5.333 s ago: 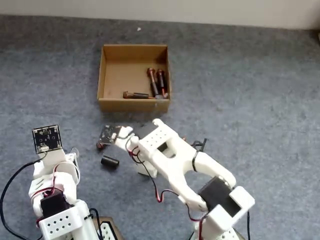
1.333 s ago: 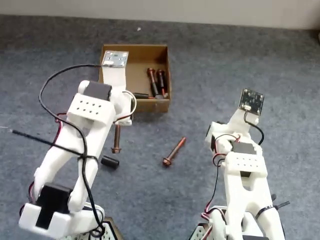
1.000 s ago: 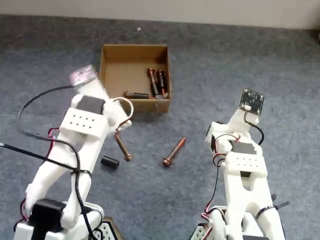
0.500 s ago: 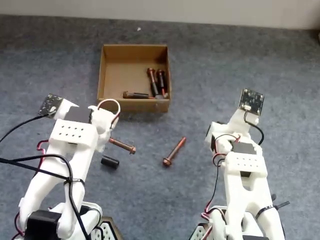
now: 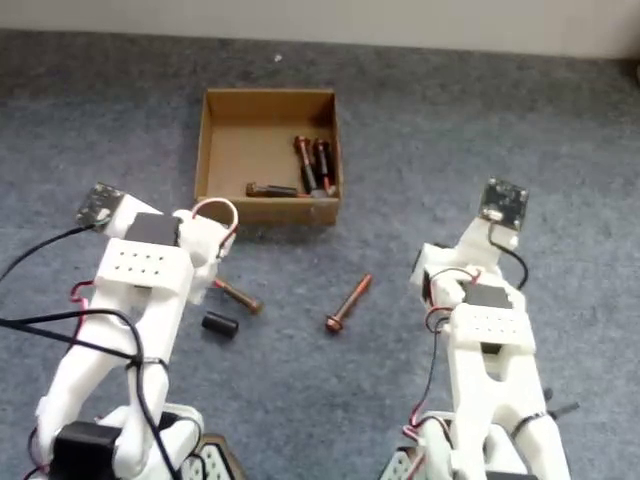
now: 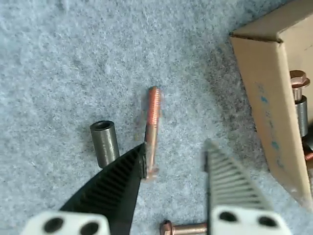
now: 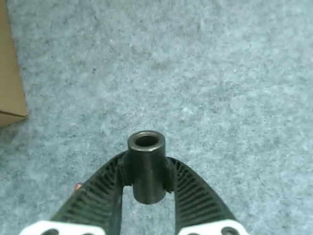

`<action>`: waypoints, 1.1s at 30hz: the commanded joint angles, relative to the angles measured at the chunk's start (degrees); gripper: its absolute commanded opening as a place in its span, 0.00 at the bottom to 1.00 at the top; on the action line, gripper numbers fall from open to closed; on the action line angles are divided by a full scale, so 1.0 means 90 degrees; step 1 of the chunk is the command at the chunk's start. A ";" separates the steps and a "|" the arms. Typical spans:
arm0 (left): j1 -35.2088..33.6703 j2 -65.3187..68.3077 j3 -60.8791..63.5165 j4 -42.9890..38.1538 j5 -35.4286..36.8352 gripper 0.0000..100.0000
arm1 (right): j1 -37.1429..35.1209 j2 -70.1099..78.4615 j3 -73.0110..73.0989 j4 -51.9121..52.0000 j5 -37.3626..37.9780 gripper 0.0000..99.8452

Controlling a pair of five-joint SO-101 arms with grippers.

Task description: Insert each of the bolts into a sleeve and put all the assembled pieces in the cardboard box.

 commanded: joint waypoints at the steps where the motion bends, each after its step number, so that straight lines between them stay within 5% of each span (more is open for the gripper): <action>1: -0.0054 -0.0210 -0.0063 -0.0107 -0.0078 0.35 | 0.0044 -0.0190 -0.0044 -0.0132 -0.0029 0.00; 6: -0.0054 -0.0220 -0.0083 -0.0107 -0.0537 0.35 | 0.0044 -0.0190 -0.0044 -0.0132 -0.0029 0.00; 16: -0.0200 -0.0200 -0.0474 -0.0107 -0.4913 0.35 | 0.0044 -0.0190 -0.0044 -0.0132 -0.0029 0.00; 29: -0.0777 -0.0161 -0.0493 -0.0107 -0.8518 0.33 | 0.0044 -0.0190 -0.0044 -0.0132 -0.0029 0.00; 33: -0.0503 -0.0161 -0.0513 -0.0107 -1.0979 0.26 | 0.0044 -0.0190 -0.0044 -0.0132 -0.0029 0.00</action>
